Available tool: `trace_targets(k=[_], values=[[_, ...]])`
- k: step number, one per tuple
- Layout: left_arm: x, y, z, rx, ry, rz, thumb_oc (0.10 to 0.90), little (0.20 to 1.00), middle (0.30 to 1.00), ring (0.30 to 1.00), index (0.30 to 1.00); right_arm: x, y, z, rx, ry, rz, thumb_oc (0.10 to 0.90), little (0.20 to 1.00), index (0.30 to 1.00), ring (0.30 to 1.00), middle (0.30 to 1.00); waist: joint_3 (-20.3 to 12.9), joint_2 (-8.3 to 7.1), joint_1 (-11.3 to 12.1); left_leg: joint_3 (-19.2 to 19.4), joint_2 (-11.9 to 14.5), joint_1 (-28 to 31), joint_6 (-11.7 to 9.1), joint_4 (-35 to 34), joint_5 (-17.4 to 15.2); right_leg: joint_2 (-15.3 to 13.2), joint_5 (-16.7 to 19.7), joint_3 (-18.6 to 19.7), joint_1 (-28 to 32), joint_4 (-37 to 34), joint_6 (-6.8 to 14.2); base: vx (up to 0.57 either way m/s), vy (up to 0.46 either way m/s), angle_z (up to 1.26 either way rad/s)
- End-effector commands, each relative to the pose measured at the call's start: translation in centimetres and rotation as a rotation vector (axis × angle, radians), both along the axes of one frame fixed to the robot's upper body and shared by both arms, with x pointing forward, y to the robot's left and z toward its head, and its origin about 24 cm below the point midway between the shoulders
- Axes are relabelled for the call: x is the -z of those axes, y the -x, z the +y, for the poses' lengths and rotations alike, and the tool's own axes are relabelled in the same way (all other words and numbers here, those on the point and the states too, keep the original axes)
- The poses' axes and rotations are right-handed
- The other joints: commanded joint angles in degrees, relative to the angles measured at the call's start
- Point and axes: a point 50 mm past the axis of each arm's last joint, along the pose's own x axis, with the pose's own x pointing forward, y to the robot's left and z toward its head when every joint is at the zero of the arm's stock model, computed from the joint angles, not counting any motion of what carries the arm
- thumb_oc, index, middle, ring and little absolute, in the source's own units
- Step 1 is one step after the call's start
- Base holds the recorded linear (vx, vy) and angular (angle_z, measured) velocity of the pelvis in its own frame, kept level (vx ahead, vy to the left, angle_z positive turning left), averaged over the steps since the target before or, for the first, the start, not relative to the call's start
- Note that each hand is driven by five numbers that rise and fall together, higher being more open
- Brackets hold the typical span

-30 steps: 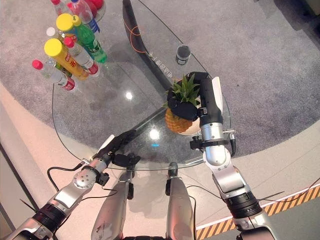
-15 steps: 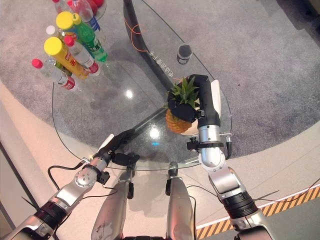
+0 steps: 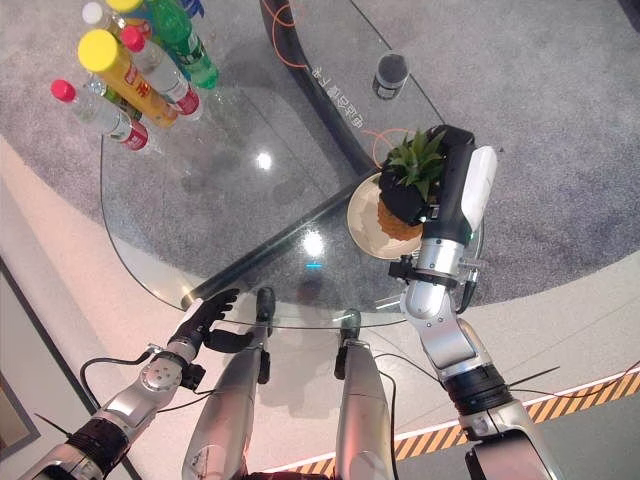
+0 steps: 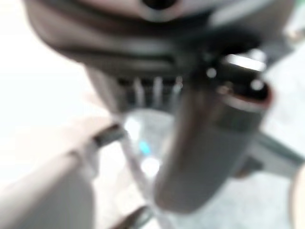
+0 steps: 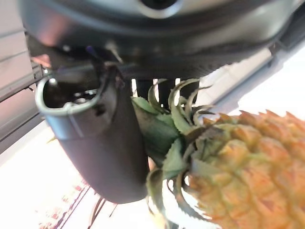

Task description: Pick up the fruit to the plate

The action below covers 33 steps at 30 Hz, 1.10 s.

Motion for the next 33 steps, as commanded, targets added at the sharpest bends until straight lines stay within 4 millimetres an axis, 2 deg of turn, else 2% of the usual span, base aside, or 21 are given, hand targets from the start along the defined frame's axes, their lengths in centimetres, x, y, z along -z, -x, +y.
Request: trace_targets(k=[1,5,11,24,33], values=[[-0.8,0.4,-0.3,0.003,0.062,-0.078,0.800,0.900,0.900,0.900,0.900,-8.0,2.0,-0.9,0.004,0.027,-0.441,0.100,0.200,0.300,0.300,0.300,-1.5,-0.05,-0.6,3.7,-2.7,-2.1,4.5,12.4,-7.1,-0.4,12.6,-5.4,3.0,-12.1,0.2,0.00,0.000,0.00],[-0.7,0.6,-0.6,0.010,0.075,-0.075,0.800,0.900,0.900,0.900,0.900,-8.5,2.2,-0.7,0.008,-0.017,-0.519,0.100,0.200,0.300,0.300,0.300,-1.5,0.39,-0.4,3.5,-2.8,-3.3,4.6,13.4,-7.8,-0.1,12.2,-5.2,1.8,-11.2,0.2,0.00,0.000,0.00],[-1.0,0.3,-1.4,0.021,0.090,-0.076,0.800,0.900,0.900,0.900,0.900,-9.1,1.4,-1.0,0.046,-0.049,-0.567,0.100,0.200,0.300,0.300,0.300,-1.5,1.31,0.1,3.6,-3.1,-6.2,4.6,13.8,-7.5,0.1,12.5,-5.7,-1.0,-10.9,0.0,-0.01,0.003,0.00],[-2.0,-0.2,-2.8,0.050,0.121,-0.129,0.800,0.900,0.900,0.900,0.900,-8.9,-0.7,-2.0,0.138,-0.084,-0.561,0.100,0.200,0.300,0.300,0.300,-1.5,3.36,1.2,3.4,-4.0,-11.2,4.9,15.3,-7.7,0.0,12.5,-6.4,-6.3,-8.9,-0.4,-0.01,0.007,0.03],[-3.5,-0.8,-3.8,0.079,0.136,-0.191,0.800,0.900,0.900,0.900,0.900,-8.1,-2.1,-2.8,0.151,-0.113,-0.466,0.100,0.200,0.300,0.300,0.300,-1.5,4.57,1.7,3.2,-4.7,-14.8,4.9,15.3,-7.1,-0.3,13.3,-6.7,-10.1,-8.7,-0.4,-0.01,0.002,0.02]])
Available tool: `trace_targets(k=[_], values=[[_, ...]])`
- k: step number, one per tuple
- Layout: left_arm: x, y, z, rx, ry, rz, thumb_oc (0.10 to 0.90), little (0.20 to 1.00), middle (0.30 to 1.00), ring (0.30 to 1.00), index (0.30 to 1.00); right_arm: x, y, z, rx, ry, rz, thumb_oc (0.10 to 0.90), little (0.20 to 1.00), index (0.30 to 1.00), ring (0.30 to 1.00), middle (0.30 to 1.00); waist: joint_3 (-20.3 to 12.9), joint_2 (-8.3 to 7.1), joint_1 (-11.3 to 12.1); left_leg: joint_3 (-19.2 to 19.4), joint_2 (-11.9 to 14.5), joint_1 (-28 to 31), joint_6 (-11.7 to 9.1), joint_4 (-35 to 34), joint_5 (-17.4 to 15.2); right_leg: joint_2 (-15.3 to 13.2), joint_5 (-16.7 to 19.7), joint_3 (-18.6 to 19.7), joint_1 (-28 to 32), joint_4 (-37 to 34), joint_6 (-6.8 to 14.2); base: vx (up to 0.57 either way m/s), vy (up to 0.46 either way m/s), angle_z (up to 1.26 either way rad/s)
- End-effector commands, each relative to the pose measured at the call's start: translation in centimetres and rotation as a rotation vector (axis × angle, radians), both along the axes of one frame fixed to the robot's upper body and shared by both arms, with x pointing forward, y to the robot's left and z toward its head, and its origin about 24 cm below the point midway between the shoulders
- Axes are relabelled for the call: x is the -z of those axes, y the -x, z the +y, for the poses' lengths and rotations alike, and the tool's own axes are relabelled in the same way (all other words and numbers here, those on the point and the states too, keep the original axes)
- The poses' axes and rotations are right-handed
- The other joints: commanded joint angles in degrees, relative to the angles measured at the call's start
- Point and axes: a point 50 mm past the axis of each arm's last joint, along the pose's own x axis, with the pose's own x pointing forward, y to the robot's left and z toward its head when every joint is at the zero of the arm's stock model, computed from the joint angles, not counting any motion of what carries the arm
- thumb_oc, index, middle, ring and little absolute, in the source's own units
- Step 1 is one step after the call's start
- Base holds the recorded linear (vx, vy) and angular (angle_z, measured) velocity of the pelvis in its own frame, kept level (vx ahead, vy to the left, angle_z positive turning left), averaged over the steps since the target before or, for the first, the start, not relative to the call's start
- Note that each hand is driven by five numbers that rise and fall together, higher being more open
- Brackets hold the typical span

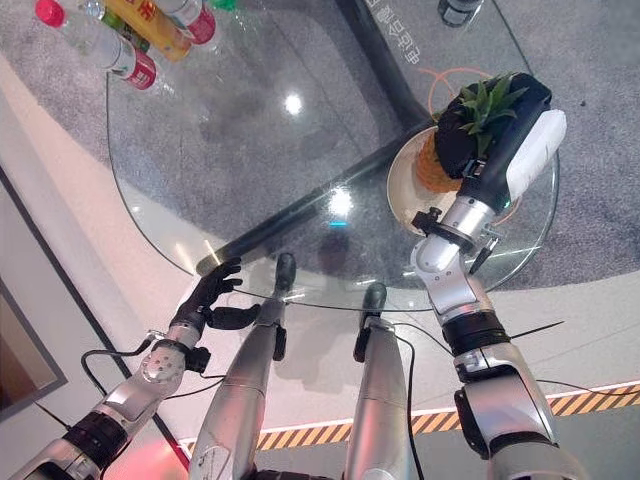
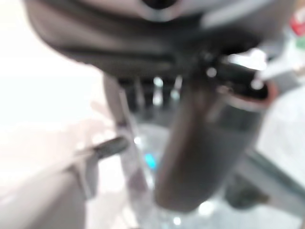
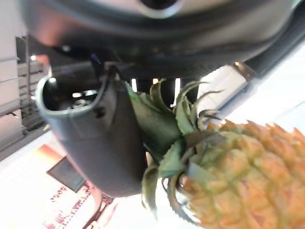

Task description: Pick up the fruit to the plate

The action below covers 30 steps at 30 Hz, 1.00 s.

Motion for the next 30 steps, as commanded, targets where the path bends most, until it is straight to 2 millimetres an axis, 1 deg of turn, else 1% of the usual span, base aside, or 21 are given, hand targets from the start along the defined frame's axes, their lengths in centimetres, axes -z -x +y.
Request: trace_targets(k=[1,5,11,15,21,22,23,27,30], values=[[0.2,0.4,-2.1,0.073,0.034,0.012,0.800,0.900,0.900,0.900,0.900,-5.0,1.1,0.0,-0.043,0.043,-0.244,0.100,0.200,0.300,0.300,0.300,-1.3,0.88,-1.2,4.4,-3.4,-2.2,5.2,12.9,-8.4,1.1,13.4,-6.0,2.4,-12.9,-0.4,0.00,0.000,0.00],[-0.6,-0.1,-2.3,0.075,0.038,-0.013,0.800,0.900,0.900,0.900,0.900,-4.9,0.8,-0.1,-0.021,0.049,-0.227,0.100,0.200,0.300,0.300,0.300,-1.3,1.34,-1.0,4.6,-3.5,-3.5,5.4,13.2,-8.3,0.9,13.4,-6.2,0.9,-12.3,-0.5,0.00,0.000,0.00],[-1.2,-0.4,-2.5,0.083,0.040,-0.034,0.800,0.900,0.900,0.900,0.900,-3.9,0.3,-0.5,0.042,0.059,-0.182,0.100,0.200,0.300,0.300,0.300,-1.3,1.78,-0.8,4.4,-3.6,-4.8,5.6,14.2,-8.7,0.4,13.4,-6.3,-0.7,-11.3,-0.5,-0.01,-0.004,0.02],[-1.4,-0.5,-2.4,0.081,0.044,-0.040,0.800,0.900,0.900,0.900,0.900,-3.2,0.1,-0.5,0.048,0.056,-0.157,0.100,0.200,0.300,0.300,0.300,-1.3,1.74,-1.0,4.5,-3.6,-4.8,5.7,14.1,-8.6,0.7,13.5,-6.2,-0.7,-11.4,-0.6,0.00,0.000,0.00],[-2.0,-0.9,-2.3,0.078,0.048,-0.058,0.800,0.900,0.900,0.900,0.900,-2.1,-0.1,-0.3,0.009,0.041,-0.104,0.100,0.200,0.300,0.300,0.300,-1.3,1.60,-1.3,4.7,-3.5,-4.5,5.6,13.3,-8.0,1.0,13.9,-6.1,-0.4,-12.1,-0.6,0.00,0.000,0.00],[-2.0,-0.9,-2.3,0.079,0.048,-0.059,0.800,0.900,0.900,0.900,0.900,-1.8,-0.1,-0.2,0.000,0.040,-0.097,0.344,0.444,0.509,0.509,0.509,-1.3,1.56,-1.4,4.7,-3.5,-4.4,5.5,13.2,-8.0,1.0,14.0,-6.1,-0.3,-12.3,-0.6,-0.03,-0.016,0.00],[-2.0,-0.9,-2.3,0.079,0.047,-0.058,0.800,0.900,0.900,0.900,0.900,-1.5,-0.2,0.1,-0.016,0.032,-0.082,0.800,0.900,0.900,0.900,0.900,-1.3,1.46,-1.6,4.7,-3.5,-4.1,5.4,13.0,-7.9,1.1,14.1,-6.0,0.1,-12.6,-0.6,-0.03,-0.017,0.00],[-2.0,-1.0,-2.4,0.076,0.046,-0.059,0.800,0.900,0.900,0.900,0.900,-1.0,-0.1,0.5,-0.043,0.022,-0.071,0.800,0.900,0.900,0.900,0.900,-1.3,1.24,-1.8,4.9,-3.4,-3.7,5.3,12.4,-7.6,1.3,14.3,-6.0,0.5,-13.1,-0.6,-0.01,-0.004,0.00],[-2.0,-1.0,-2.4,0.073,0.047,-0.060,0.800,0.900,0.900,0.900,0.900,-0.5,0.0,1.1,-0.066,0.020,-0.065,0.800,0.900,0.900,0.900,0.900,-1.3,1.11,-2.0,5.2,-3.3,-3.1,5.3,11.8,-7.4,1.5,14.3,-6.1,1.1,-13.6,-0.7,-0.04,0.000,-0.01]])
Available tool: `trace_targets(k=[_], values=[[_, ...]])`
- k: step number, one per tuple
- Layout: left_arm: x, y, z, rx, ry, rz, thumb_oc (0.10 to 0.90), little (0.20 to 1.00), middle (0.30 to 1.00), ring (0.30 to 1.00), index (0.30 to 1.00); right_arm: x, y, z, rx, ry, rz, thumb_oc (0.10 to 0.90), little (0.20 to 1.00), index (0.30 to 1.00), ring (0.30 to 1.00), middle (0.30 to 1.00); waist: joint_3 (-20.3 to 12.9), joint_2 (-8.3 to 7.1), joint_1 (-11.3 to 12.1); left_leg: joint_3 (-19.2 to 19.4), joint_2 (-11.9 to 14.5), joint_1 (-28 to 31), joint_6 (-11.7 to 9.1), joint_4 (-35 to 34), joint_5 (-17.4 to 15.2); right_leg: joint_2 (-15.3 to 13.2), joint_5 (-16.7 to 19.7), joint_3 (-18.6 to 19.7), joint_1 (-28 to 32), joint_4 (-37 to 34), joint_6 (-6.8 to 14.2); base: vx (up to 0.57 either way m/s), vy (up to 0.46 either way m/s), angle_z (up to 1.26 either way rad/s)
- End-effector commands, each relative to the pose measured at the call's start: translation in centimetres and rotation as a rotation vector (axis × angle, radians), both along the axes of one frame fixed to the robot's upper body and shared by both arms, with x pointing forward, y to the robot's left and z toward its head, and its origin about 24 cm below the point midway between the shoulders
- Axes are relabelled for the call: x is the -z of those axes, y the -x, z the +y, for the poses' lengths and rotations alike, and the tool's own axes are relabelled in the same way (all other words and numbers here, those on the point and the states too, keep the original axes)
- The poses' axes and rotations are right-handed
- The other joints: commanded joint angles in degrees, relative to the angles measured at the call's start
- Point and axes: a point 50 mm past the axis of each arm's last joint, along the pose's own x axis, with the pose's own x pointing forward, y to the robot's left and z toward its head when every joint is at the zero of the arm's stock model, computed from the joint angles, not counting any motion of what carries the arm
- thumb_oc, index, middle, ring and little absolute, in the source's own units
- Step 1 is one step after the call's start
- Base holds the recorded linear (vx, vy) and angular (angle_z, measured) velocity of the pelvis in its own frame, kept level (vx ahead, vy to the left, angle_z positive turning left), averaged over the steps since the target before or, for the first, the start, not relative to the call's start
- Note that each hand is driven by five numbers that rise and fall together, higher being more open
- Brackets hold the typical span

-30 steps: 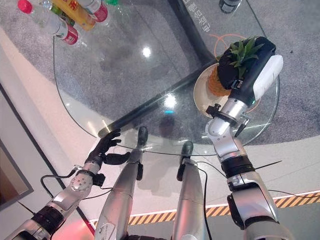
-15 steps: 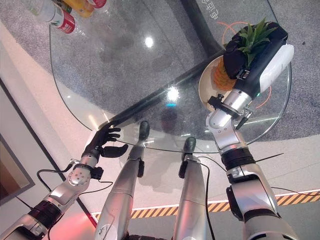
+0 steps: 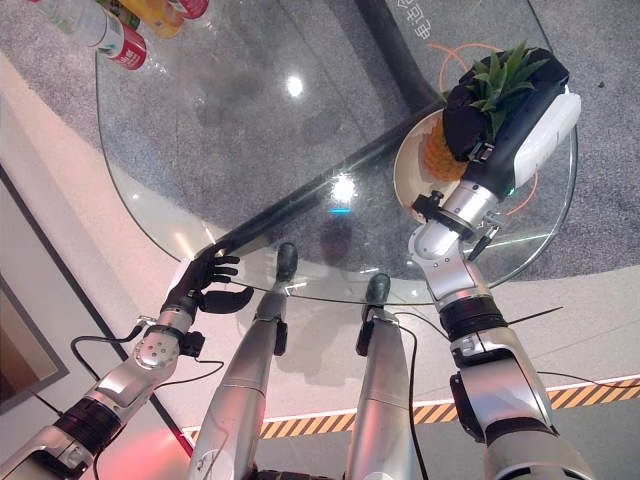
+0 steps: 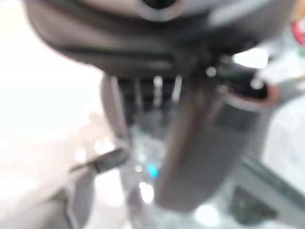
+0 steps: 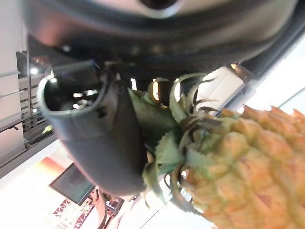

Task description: Pick up the fruit to the plate

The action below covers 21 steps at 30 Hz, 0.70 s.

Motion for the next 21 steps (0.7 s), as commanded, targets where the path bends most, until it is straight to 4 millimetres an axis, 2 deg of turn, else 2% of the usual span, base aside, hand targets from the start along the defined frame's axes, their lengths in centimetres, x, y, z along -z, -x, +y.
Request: trace_targets(k=[1,9,21], values=[[-0.2,0.2,-3.2,0.111,0.055,-0.017,0.800,0.900,0.900,0.900,0.900,0.9,0.5,0.8,-0.059,0.043,0.017,0.800,0.900,0.900,0.900,0.900,-1.3,0.75,-1.4,5.8,-2.9,-0.2,5.2,11.1,-7.8,1.9,14.4,-5.7,4.1,-14.9,-0.5,-0.04,0.000,-0.01],[0.1,0.3,-2.9,0.096,0.058,-0.011,0.800,0.900,0.900,0.900,0.900,0.9,1.3,2.0,-0.131,0.058,-0.002,0.800,0.900,0.900,0.900,0.900,-1.3,-0.08,-2.1,6.4,-2.5,1.3,5.0,10.2,-7.5,2.2,14.4,-5.8,5.7,-15.5,-0.5,-0.01,0.000,0.00],[1.3,0.9,-2.1,0.066,0.049,0.025,0.800,0.900,0.900,0.900,0.900,-0.1,2.8,2.1,-0.134,0.056,-0.080,0.800,0.900,0.900,0.900,0.900,-1.3,-1.10,-2.6,6.8,-2.2,4.1,5.1,9.5,-7.7,2.4,14.0,-5.8,8.3,-15.7,-0.4,0.00,0.000,-0.01]])
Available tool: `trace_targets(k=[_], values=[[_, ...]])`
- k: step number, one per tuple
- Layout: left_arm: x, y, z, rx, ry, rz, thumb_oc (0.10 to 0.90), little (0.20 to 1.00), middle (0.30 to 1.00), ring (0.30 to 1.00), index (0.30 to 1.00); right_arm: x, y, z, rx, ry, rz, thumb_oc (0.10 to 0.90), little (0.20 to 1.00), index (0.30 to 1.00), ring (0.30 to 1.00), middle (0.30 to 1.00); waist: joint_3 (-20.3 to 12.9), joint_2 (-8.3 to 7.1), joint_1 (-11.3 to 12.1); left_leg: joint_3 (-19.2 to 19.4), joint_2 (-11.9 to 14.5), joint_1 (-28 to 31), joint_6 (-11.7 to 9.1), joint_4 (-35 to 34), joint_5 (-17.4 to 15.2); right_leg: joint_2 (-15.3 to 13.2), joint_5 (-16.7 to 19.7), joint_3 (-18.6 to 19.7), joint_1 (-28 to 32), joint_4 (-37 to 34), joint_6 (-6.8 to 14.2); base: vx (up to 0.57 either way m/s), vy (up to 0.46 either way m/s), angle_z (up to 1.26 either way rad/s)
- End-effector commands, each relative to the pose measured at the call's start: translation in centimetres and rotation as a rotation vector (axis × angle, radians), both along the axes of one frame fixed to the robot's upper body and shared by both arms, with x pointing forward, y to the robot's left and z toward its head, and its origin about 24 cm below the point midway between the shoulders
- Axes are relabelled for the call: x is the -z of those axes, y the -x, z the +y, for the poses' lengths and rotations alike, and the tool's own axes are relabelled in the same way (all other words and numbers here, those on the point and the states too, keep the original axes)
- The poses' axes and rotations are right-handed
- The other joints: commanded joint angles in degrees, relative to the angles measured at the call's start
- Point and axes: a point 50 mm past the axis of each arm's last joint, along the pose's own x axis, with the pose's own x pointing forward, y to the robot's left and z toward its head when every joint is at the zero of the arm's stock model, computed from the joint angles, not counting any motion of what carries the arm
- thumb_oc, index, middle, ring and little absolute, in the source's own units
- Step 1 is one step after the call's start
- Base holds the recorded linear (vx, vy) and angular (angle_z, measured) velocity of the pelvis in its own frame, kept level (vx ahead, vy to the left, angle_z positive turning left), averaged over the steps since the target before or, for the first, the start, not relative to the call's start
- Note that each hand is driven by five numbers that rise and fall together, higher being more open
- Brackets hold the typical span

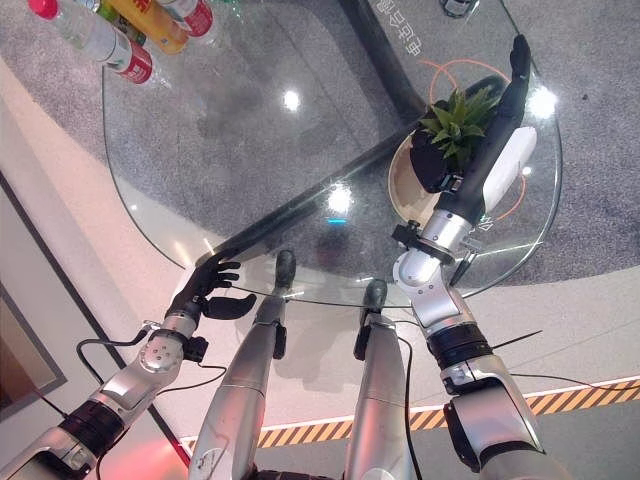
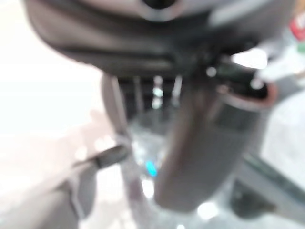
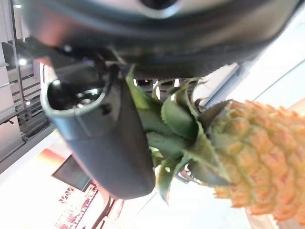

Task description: Pick up the fruit to the plate

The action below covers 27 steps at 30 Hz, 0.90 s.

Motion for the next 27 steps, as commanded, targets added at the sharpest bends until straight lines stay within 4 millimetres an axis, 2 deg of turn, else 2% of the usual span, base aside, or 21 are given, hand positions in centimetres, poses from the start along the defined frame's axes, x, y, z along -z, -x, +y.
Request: trace_targets(k=[1,17,27], values=[[0.2,0.6,-1.8,0.067,0.064,-0.024,0.800,0.900,0.900,0.900,0.900,-3.2,1.6,0.0,-0.029,0.052,-0.181,0.800,0.900,0.900,0.900,0.900,-1.3,-0.95,-1.4,6.8,-2.3,1.7,4.7,9.6,-7.5,2.1,13.2,-5.7,4.9,-13.6,-0.6,0.00,0.000,0.00],[1.5,1.7,-0.5,0.042,0.065,0.020,0.800,0.900,0.900,0.900,0.900,-4.8,3.4,-1.2,0.092,0.106,-0.269,0.800,0.900,0.900,0.900,0.900,-1.3,-1.89,-1.8,7.0,-1.5,6.1,4.7,8.5,-7.7,2.2,12.2,-5.8,9.2,-13.6,-0.6,0.01,-0.004,-0.01],[1.8,2.4,0.3,0.025,0.081,0.021,0.800,0.900,0.900,0.900,0.900,-6.1,4.9,-0.1,0.017,0.210,-0.315,0.800,0.900,0.900,0.900,0.900,-1.3,-2.81,-2.1,6.8,-1.4,9.2,4.8,7.9,-7.9,2.6,11.2,-5.5,12.4,-13.8,-0.9,0.02,-0.005,-0.03]])
